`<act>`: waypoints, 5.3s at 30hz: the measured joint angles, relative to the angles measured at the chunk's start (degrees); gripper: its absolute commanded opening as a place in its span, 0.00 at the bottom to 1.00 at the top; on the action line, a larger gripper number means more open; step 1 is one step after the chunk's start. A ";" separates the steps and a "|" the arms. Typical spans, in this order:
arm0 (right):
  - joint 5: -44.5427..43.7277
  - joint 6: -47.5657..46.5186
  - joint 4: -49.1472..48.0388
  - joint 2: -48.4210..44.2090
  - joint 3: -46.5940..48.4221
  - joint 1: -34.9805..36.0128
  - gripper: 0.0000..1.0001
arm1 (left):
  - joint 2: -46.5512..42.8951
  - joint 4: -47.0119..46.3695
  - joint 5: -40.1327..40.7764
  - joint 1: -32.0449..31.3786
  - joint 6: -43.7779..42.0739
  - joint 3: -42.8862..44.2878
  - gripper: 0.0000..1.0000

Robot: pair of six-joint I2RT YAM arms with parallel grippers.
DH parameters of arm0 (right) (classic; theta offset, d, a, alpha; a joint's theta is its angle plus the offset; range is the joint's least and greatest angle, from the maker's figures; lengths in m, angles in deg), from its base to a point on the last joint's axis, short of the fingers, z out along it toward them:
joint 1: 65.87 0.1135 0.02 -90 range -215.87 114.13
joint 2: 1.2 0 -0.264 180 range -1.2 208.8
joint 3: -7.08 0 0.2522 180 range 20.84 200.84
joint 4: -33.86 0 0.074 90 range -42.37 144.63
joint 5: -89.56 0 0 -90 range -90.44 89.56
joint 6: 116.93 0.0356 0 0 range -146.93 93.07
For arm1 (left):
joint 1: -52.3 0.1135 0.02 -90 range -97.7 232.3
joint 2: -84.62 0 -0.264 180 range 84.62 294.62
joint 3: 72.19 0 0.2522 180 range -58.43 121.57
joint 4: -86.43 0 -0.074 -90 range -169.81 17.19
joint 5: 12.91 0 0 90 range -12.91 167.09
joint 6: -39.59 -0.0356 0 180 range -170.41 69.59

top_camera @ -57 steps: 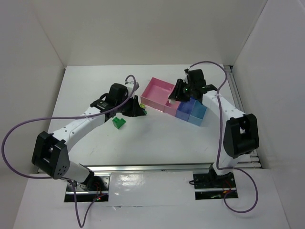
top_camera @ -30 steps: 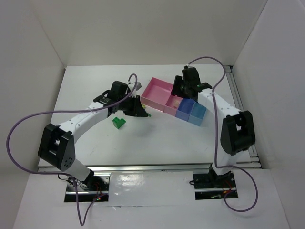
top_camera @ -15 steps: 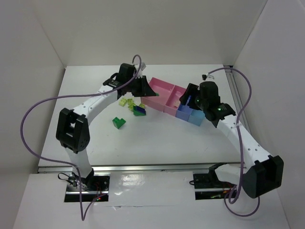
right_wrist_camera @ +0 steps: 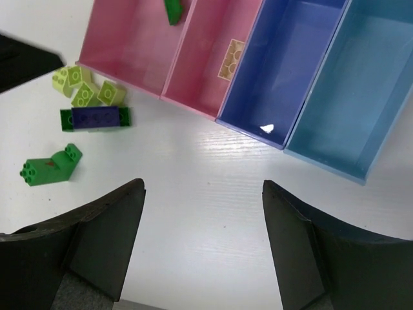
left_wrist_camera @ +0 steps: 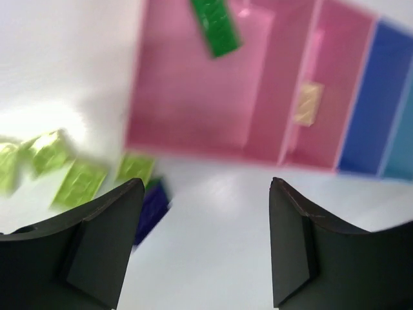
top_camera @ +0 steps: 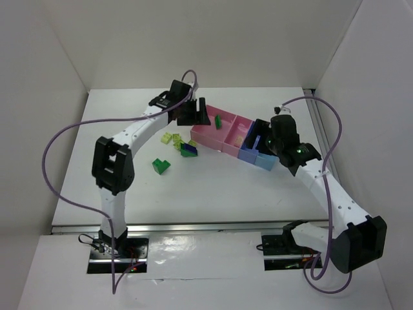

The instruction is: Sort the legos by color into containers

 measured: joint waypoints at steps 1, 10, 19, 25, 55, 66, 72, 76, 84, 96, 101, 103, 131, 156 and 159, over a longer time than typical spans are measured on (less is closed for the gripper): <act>0.22 -0.02 0.22 0.00 -0.24 0.02 0.81 | -3.10 0.79 1.75 0.00 -0.55 -3.61 0.79; 2.43 -0.87 0.52 2.08 -0.46 2.16 0.83 | -32.00 5.42 16.96 0.17 -1.22 -30.14 1.00; 3.56 -1.05 0.52 3.26 -0.50 4.70 0.85 | -32.24 7.87 19.45 0.79 -3.02 -41.94 0.99; 3.69 -1.05 0.44 3.30 -1.22 5.29 0.85 | -27.89 5.05 22.38 1.16 -6.16 -42.73 0.90; 3.48 -1.11 0.70 3.30 -2.49 5.29 0.85 | -21.16 4.02 13.94 5.35 -11.87 -41.44 0.00; 24.70 -7.13 -1.88 3.93 0.79 3.17 0.89 | -40.09 2.56 -16.41 13.11 -12.04 -40.87 0.00; 47.69 -4.83 -14.62 4.70 -0.09 1.77 0.97 | -37.66 -8.57 -41.99 12.94 -8.13 -42.71 0.00; 55.69 -3.52 -20.46 6.43 -0.09 1.73 0.95 | -36.57 -14.80 -49.83 12.81 -4.35 -44.85 0.00; 64.13 -0.55 -28.72 12.39 -0.02 1.73 0.95 | -36.57 -22.21 -56.94 12.76 0.00 -45.20 0.00; 65.53 3.34 -37.22 19.91 4.94 5.35 0.79 | -36.54 -24.37 -58.80 11.80 0.66 -45.24 0.00; 65.66 5.55 -41.27 21.90 5.35 6.27 0.58 | -36.26 -24.52 -59.08 11.30 0.66 -45.24 0.00; 65.61 6.23 -42.16 22.43 5.35 6.27 0.49 | -35.98 -24.52 -59.12 11.26 0.61 -45.24 0.00; 51.39 2.08 -30.42 20.00 0.72 1.55 0.30 | -31.91 -21.03 -47.28 14.91 1.49 -43.39 0.00; 25.57 -4.74 -8.57 11.43 0.66 -1.05 0.30 | -15.26 7.63 15.96 -1.05 1.01 -39.91 0.94; 26.77 -5.18 -8.31 11.43 0.66 -1.07 0.30 | -15.41 9.84 15.98 -1.18 -0.31 -37.81 0.92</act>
